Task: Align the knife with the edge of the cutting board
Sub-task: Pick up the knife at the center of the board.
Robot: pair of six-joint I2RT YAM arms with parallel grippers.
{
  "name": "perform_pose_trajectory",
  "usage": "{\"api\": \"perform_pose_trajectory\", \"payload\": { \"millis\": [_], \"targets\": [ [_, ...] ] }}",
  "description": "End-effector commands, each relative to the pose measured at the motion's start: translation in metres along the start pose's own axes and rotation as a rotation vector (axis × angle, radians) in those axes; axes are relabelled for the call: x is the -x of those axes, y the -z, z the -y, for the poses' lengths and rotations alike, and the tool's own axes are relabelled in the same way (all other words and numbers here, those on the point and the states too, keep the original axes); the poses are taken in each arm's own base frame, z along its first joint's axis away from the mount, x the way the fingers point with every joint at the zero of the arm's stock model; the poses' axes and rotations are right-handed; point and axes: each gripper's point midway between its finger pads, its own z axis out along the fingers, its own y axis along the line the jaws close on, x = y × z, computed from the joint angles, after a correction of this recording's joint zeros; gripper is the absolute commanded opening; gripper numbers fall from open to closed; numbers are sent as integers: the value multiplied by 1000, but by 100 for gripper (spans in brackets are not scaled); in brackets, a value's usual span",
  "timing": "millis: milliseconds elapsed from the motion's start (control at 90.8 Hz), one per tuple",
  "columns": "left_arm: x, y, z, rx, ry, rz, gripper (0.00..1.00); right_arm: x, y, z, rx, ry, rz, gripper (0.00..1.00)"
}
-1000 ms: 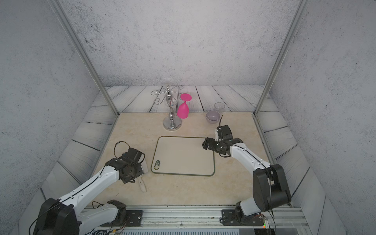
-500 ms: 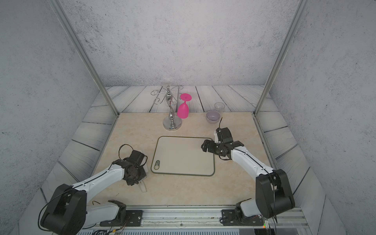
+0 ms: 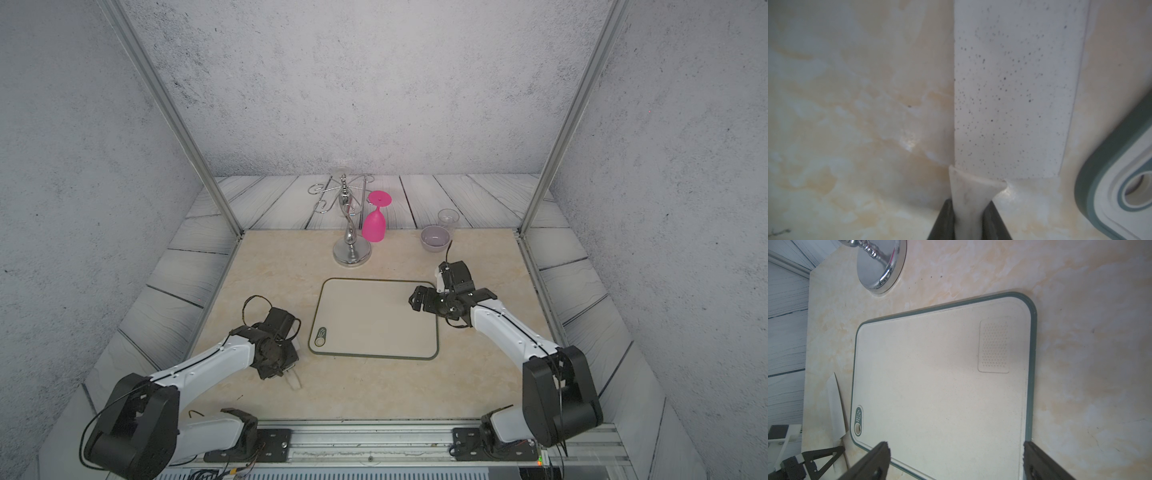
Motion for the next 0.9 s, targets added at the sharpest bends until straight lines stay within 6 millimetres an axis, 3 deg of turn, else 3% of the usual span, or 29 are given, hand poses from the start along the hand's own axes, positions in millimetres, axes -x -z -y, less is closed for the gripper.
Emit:
{"api": "perform_pose_trajectory", "payload": {
  "millis": [0,143,352,594,892],
  "targets": [
    [1,7,-10,32,-6,14,1,-8,5,-3,5,0,-8,99],
    [12,28,-13,41,-24,73,0,-12,8,-5,13,-1,-8,99],
    [17,45,5,-25,-87,85,0,-24,13,-4,25,-22,-11,99],
    [12,64,52,-85,-251,98,0,-47,31,25,-68,-85,35,99],
    [-13,87,140,-178,-459,107,0,-72,57,54,-146,-189,110,99]
  ]
}}
